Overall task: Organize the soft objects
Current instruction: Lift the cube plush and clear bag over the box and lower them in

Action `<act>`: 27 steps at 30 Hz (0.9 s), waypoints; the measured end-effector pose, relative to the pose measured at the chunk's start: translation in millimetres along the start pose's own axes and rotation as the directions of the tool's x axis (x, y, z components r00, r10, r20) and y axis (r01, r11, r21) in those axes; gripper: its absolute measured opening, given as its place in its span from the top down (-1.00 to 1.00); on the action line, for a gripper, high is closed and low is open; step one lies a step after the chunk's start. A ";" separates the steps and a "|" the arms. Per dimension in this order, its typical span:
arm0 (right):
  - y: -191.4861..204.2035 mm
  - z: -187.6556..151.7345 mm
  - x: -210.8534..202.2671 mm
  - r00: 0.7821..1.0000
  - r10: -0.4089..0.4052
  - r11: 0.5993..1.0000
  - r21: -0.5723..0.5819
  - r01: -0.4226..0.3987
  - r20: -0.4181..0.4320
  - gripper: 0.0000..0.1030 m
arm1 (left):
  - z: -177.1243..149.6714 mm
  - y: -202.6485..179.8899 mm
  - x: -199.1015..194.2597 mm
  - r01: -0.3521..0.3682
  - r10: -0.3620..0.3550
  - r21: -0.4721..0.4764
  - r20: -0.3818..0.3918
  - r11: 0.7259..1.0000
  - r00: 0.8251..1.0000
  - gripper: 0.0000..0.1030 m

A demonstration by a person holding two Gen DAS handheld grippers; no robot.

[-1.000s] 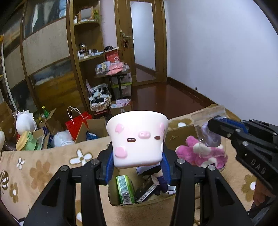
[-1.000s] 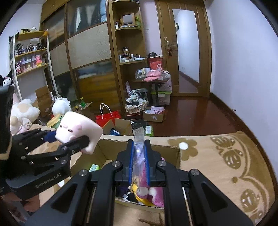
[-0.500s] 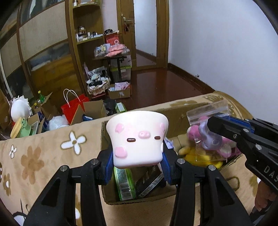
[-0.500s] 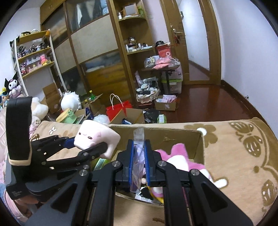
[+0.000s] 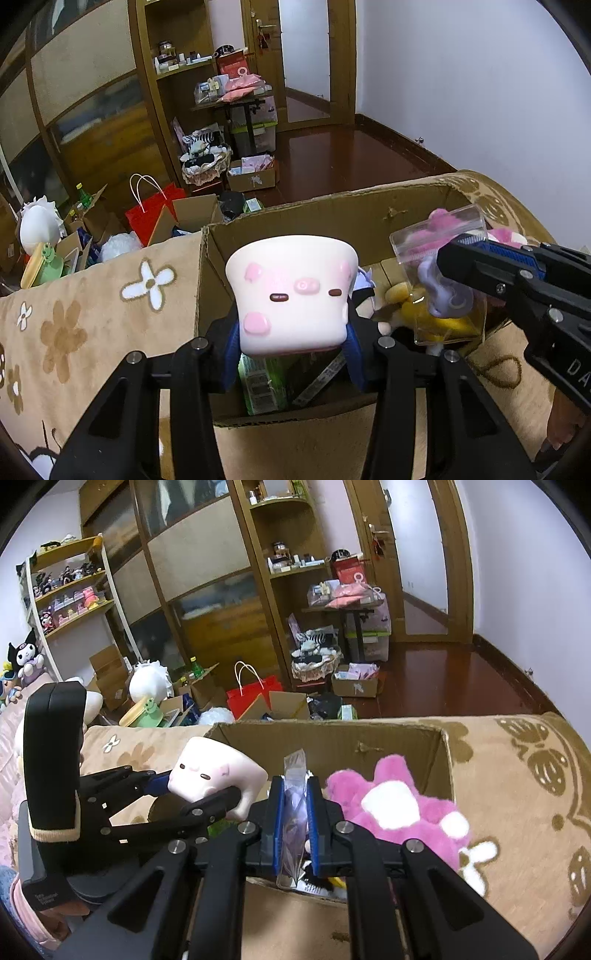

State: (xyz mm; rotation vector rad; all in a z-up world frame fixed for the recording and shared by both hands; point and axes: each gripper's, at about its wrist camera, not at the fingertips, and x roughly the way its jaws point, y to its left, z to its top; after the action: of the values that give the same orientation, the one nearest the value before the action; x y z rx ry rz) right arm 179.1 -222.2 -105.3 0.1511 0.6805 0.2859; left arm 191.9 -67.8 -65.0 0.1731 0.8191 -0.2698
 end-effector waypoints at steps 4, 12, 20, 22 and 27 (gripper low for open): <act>1.6 -3.2 2.7 1.000 -0.004 1.000 -0.001 0.004 -0.011 0.74 | -1.2 -1.4 0.0 -0.008 0.008 0.000 -0.002 1.000 1.000 0.08; -1.2 -4.4 4.9 1.000 -0.003 0.999 0.033 0.003 -0.012 0.72 | -2.4 0.1 3.1 -0.011 0.011 -0.011 -0.017 1.000 1.000 -0.02; -6.9 -4.8 2.5 1.000 0.004 0.999 0.050 -0.003 -0.010 0.71 | -4.1 0.3 1.6 -0.017 0.017 -0.013 -0.031 1.000 0.999 -0.11; -8.6 -4.4 0.7 1.000 0.004 0.999 0.053 -0.003 -0.007 0.71 | -5.5 1.9 0.1 -0.027 0.026 -0.032 -0.037 0.999 0.999 -0.12; -6.4 -4.9 -8.3 1.000 -0.004 0.999 0.047 0.004 0.005 0.70 | -5.1 5.0 -8.3 -0.029 0.028 -0.042 -0.025 0.999 0.999 -0.20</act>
State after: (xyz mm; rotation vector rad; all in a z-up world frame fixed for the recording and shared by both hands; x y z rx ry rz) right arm 171.1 -230.6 -105.5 0.1947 0.6823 0.2656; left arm 184.5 -60.4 -62.0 0.1484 0.8457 -0.2234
